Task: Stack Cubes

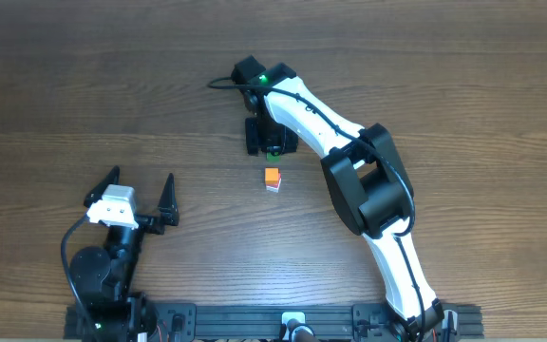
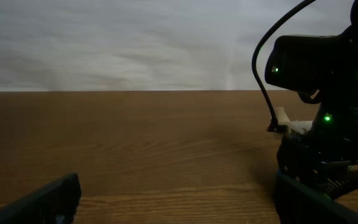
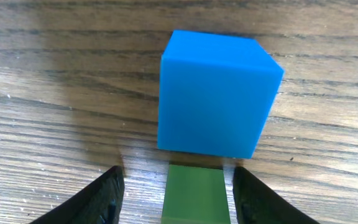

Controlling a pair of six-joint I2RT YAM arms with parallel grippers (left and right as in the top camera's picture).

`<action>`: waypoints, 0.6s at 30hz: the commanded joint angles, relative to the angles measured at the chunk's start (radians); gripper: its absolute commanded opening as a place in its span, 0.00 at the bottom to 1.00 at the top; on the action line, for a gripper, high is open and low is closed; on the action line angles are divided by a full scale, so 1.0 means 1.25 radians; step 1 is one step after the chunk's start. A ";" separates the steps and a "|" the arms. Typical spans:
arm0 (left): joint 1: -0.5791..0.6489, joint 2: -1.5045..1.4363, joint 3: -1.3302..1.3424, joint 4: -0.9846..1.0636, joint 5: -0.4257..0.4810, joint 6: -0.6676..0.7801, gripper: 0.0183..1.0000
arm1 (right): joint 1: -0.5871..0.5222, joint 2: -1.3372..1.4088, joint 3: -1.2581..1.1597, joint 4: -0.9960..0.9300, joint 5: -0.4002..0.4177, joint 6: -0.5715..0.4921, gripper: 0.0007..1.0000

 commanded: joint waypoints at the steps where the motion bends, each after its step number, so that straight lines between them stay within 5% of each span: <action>1: 0.005 -0.004 -0.004 -0.001 0.010 0.012 1.00 | -0.002 -0.013 -0.005 -0.001 -0.006 0.001 0.54; 18: 0.005 -0.004 -0.004 -0.001 0.010 0.012 1.00 | -0.002 -0.014 -0.005 -0.013 0.000 0.002 0.41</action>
